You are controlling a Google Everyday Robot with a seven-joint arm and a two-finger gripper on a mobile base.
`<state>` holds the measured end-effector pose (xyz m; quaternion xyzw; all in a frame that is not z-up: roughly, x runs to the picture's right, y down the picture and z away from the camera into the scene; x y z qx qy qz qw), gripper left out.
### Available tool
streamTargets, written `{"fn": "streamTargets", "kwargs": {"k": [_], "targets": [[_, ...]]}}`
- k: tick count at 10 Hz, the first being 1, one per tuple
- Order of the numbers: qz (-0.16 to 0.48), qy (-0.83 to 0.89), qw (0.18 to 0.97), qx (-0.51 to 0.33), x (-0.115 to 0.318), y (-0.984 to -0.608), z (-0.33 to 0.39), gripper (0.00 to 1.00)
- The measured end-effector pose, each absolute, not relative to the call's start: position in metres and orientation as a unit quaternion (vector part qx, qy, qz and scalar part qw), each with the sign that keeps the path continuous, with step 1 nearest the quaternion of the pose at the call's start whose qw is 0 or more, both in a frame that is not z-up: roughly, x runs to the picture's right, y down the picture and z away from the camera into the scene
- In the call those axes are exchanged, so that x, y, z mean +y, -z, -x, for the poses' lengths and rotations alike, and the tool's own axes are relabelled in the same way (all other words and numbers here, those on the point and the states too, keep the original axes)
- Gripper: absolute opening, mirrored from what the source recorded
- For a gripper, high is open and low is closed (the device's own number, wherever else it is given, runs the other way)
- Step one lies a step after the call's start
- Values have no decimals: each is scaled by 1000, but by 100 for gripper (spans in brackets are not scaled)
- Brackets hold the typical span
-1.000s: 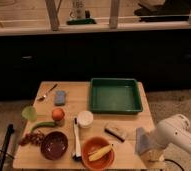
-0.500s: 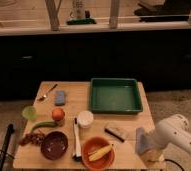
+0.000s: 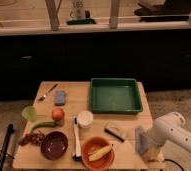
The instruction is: Wipe tray with towel
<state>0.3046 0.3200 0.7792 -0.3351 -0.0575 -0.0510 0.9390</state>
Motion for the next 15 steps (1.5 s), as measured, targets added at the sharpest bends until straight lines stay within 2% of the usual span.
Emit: {"fn": "streamTargets", "kwargs": {"k": [2, 3, 6, 7, 15], "targets": [[332, 51, 940, -59, 317, -781, -307, 45], [331, 52, 940, -58, 316, -781, -307, 32], [328, 53, 941, -58, 311, -777, -308, 4], [331, 52, 940, -58, 312, -774, -309, 0], [332, 42, 941, -42, 288, -730, -323, 0]]}}
